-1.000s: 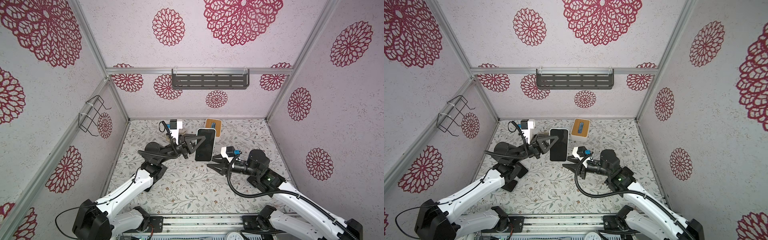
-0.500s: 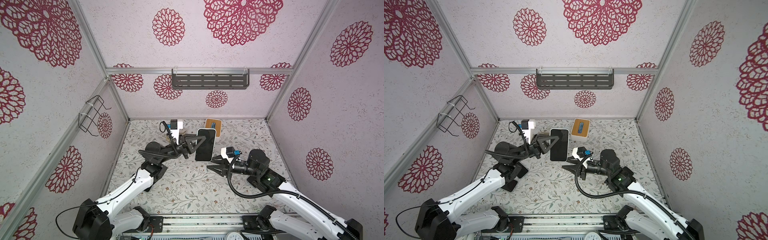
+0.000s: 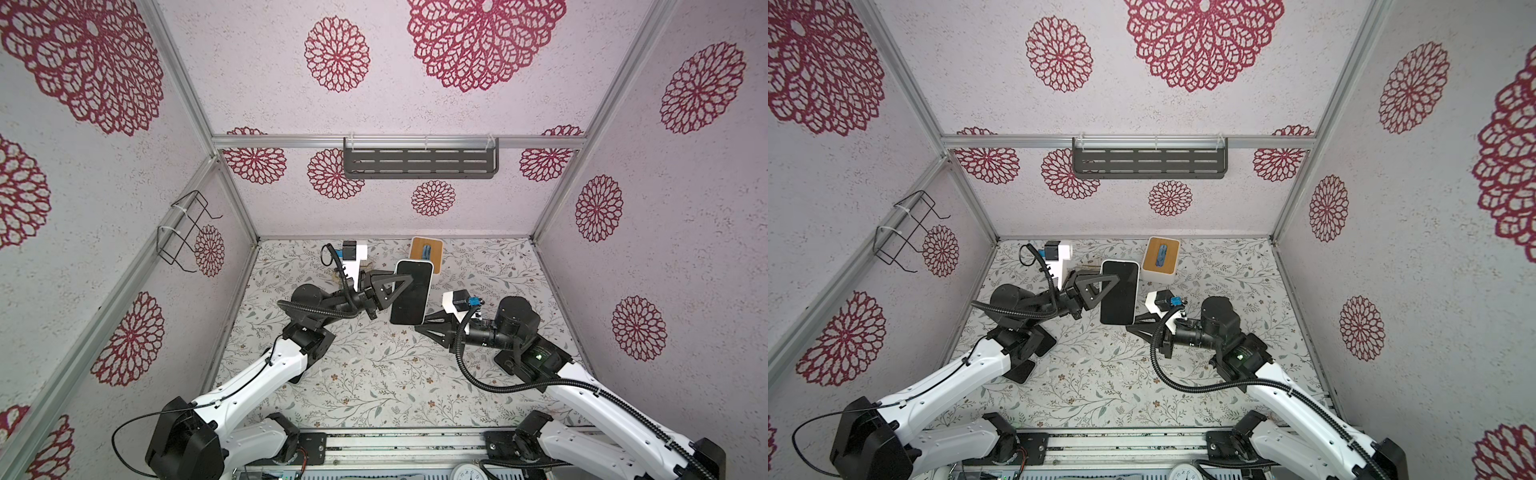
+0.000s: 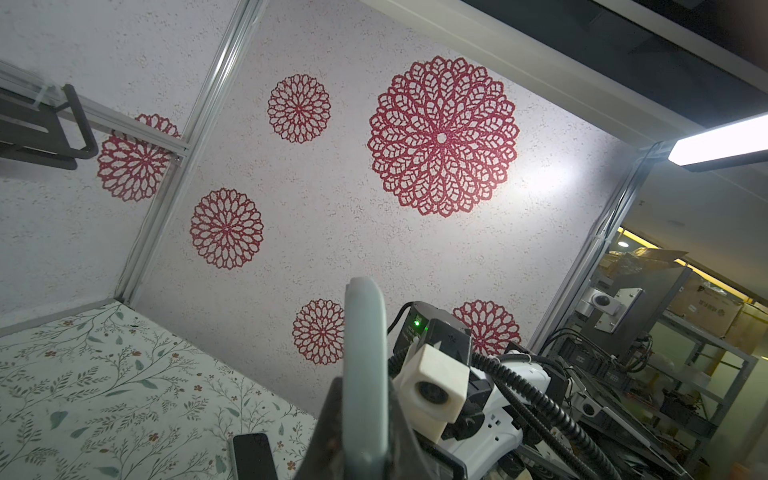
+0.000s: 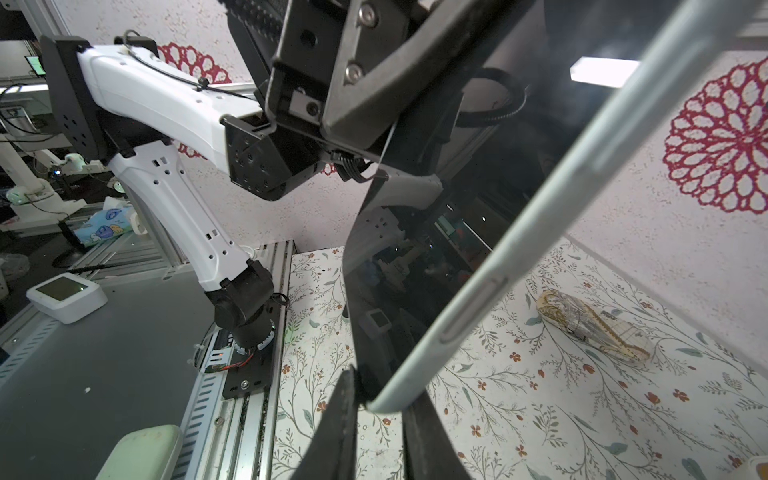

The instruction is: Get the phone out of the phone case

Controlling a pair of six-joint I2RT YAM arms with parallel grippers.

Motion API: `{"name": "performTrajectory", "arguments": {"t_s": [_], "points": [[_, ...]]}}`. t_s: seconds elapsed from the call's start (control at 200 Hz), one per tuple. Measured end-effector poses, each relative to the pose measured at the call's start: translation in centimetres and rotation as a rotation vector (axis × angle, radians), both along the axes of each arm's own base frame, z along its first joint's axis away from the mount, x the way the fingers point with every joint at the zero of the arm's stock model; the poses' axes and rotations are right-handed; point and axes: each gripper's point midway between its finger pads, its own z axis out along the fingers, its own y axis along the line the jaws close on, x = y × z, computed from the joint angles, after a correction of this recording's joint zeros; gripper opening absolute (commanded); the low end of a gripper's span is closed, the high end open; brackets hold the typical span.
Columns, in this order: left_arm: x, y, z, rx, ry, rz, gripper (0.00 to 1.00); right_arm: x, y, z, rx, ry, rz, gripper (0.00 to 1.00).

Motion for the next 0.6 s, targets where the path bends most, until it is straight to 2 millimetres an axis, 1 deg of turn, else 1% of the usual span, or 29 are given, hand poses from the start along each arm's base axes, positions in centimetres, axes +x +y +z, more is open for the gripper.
{"name": "performTrajectory", "arguments": {"t_s": [0.08, 0.175, 0.601], "points": [[-0.29, -0.06, 0.07, 0.002, -0.012, -0.013, 0.00, -0.10, 0.06, -0.16, -0.002, 0.018, 0.009, 0.06], [-0.46, -0.14, 0.04, 0.005, -0.020, -0.020, 0.00, -0.11, 0.14, -0.26, -0.004, 0.019, 0.015, 0.04], [-0.02, -0.36, -0.10, -0.010, -0.031, -0.017, 0.00, 0.58, 0.91, -0.69, -0.017, 0.007, 0.033, 0.00]]}}
